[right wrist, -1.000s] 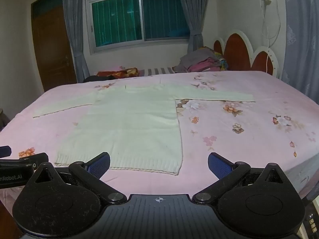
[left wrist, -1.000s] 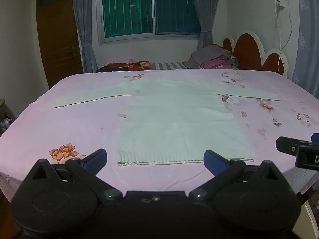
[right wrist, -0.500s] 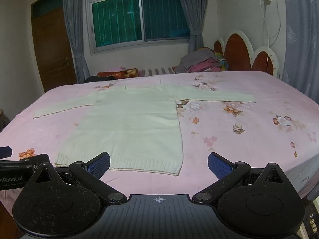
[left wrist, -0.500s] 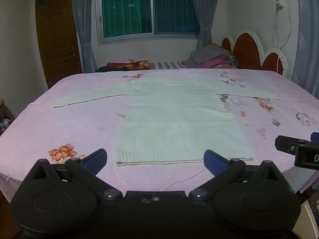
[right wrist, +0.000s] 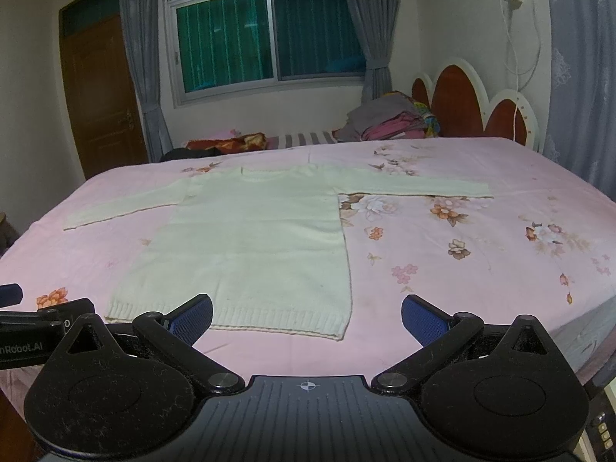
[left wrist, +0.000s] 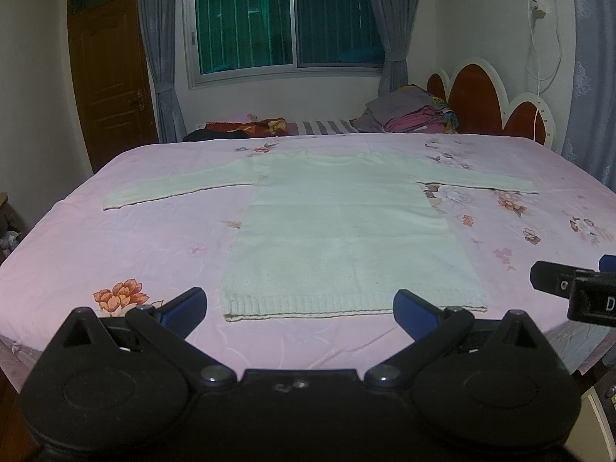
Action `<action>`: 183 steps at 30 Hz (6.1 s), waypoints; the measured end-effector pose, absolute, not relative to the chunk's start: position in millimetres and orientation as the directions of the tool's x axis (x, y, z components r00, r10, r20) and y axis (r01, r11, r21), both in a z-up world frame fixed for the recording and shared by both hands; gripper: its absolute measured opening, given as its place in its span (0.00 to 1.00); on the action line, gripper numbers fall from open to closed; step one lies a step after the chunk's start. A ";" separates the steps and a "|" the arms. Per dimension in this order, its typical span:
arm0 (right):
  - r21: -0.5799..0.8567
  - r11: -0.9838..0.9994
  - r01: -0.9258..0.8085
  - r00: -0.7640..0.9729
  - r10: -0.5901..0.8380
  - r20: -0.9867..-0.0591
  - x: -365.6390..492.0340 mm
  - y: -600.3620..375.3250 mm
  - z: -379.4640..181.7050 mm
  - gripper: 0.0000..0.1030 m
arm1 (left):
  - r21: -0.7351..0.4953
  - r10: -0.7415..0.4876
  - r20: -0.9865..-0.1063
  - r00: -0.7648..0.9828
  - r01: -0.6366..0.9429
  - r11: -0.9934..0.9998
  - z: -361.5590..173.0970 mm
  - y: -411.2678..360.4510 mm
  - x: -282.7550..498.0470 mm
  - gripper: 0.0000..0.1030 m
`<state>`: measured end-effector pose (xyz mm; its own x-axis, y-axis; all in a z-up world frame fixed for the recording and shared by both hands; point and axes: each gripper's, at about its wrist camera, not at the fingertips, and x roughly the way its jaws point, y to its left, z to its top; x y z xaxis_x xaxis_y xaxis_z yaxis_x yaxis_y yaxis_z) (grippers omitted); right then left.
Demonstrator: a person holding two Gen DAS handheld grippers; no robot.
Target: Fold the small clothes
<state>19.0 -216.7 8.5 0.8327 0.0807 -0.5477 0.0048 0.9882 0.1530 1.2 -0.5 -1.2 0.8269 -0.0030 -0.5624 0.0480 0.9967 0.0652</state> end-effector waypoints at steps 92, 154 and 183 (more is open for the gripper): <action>0.144 0.990 0.015 0.834 0.067 -0.548 113.7 -204.0 6.5 1.00 | 0.011 -0.024 -0.570 0.821 0.037 0.999 -4.4 13.5 97.3 1.00; 0.443 0.694 0.567 0.725 -0.165 -0.668 406.3 -583.9 -115.6 0.43 | 0.072 -0.075 -0.737 0.672 0.188 0.980 -72.1 -148.2 401.0 1.00; 0.385 0.864 0.323 0.812 -0.044 -0.582 437.1 -495.7 -63.9 0.02 | 0.008 -0.018 -0.768 0.640 0.038 0.999 -94.6 -21.8 428.8 1.00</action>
